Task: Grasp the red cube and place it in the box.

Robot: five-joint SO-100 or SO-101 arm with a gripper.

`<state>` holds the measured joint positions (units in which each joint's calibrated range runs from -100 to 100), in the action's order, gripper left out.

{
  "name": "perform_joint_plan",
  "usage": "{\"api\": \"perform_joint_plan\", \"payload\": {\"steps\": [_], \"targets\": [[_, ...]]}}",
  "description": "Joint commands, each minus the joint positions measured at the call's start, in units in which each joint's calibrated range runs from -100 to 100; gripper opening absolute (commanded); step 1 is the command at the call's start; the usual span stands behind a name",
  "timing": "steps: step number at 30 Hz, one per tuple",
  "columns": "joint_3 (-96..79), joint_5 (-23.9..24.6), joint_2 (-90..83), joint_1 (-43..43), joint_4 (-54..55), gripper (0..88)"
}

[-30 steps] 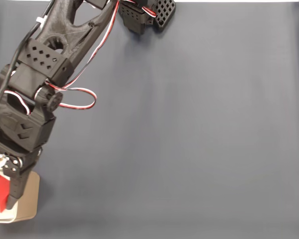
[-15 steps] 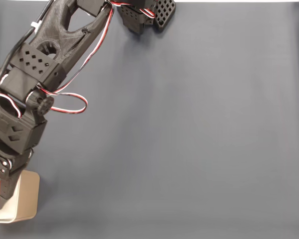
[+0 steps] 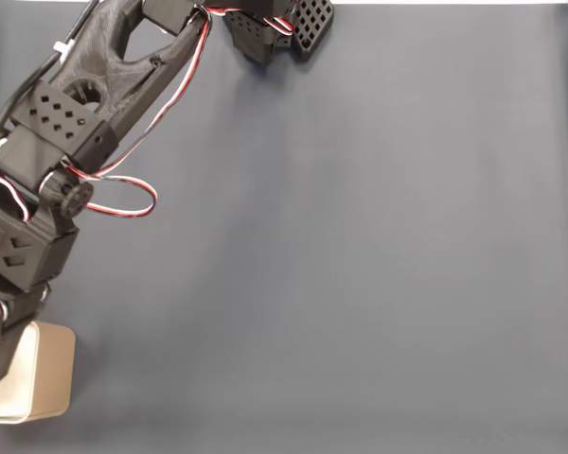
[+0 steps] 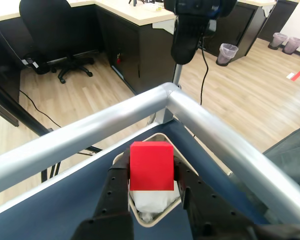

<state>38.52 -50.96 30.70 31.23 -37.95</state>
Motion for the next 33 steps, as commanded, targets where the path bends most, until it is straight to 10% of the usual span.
{"api": "perform_joint_plan", "payload": {"steps": [1, 25, 33], "targets": [[3.27, 0.34, -0.2, 1.08, 2.05, 2.9], [3.82, 0.44, 0.58, 1.01, 2.95, 3.2], [2.63, -0.49, -1.84, 1.15, -0.66, 53.1]]}}
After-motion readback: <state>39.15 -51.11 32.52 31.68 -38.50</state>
